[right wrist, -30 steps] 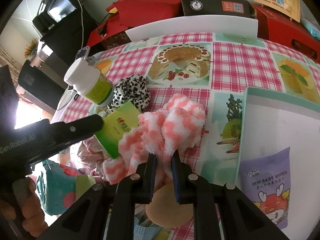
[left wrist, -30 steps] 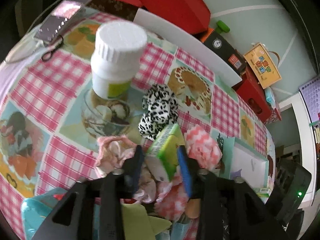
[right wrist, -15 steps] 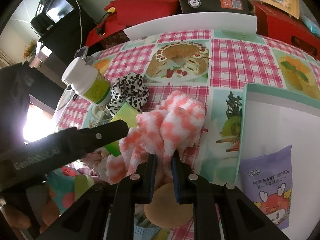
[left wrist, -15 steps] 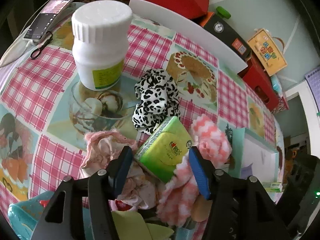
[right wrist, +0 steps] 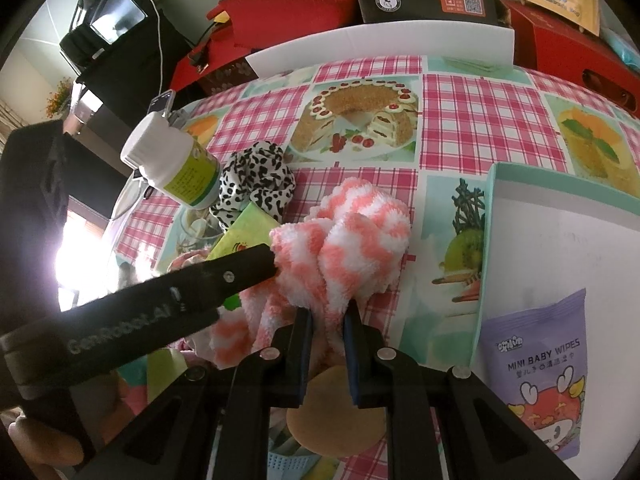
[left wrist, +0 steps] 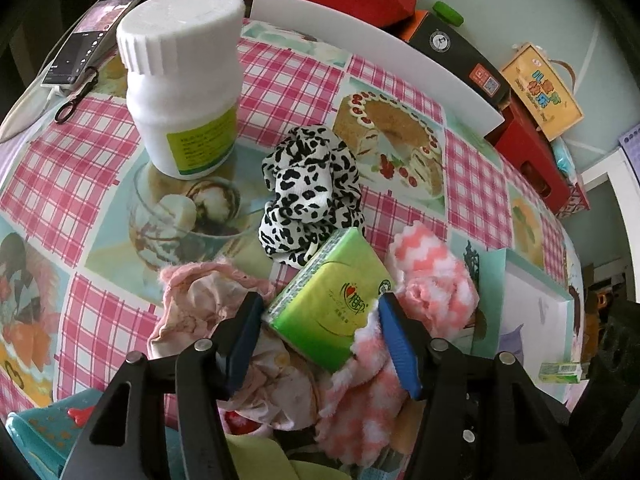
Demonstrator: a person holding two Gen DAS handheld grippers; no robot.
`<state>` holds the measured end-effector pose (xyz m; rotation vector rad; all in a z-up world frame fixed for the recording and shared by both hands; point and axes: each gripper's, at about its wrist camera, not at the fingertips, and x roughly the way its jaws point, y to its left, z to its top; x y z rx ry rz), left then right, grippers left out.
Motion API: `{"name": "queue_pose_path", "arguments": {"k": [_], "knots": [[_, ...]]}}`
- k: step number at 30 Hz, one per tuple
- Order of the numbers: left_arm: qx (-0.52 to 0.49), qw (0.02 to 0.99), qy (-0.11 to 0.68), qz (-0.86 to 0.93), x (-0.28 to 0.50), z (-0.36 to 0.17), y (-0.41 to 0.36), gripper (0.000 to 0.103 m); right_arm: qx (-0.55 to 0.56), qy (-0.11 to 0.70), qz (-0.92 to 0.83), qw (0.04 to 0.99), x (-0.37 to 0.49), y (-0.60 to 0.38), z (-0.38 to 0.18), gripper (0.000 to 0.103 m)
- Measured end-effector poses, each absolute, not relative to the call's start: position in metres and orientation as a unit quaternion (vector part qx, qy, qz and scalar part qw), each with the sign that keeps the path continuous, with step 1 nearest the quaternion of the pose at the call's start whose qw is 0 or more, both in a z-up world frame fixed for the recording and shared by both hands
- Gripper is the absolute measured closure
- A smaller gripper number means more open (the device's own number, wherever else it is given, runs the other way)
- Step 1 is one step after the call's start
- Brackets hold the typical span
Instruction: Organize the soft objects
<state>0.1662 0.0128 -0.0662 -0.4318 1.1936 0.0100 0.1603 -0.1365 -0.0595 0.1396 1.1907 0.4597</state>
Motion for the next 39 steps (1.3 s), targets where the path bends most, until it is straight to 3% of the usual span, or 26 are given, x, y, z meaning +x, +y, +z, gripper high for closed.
{"name": "queue_pose_path", "arguments": {"k": [16, 22, 29, 39], "knots": [[-0.204, 0.805, 0.557, 0.006, 0.166, -0.067, 0.015, 0.040, 0.047, 0.547, 0.183, 0.815, 0.163, -0.147, -0.055, 0.087], [-0.184, 0.811, 0.555, 0.000, 0.165, -0.062, 0.010, 0.056, 0.047, 0.548, 0.184, 0.815, 0.162, -0.147, -0.054, 0.087], [-0.187, 0.816, 0.547, -0.013, 0.163, -0.055, 0.012, 0.067, 0.049, 0.546, 0.184, 0.816, 0.162, -0.149, -0.053, 0.087], [-0.194, 0.828, 0.524, -0.034, 0.157, -0.034, 0.010, 0.074, 0.052, 0.533, 0.185, 0.824, 0.161, -0.154, -0.045, 0.087]]}}
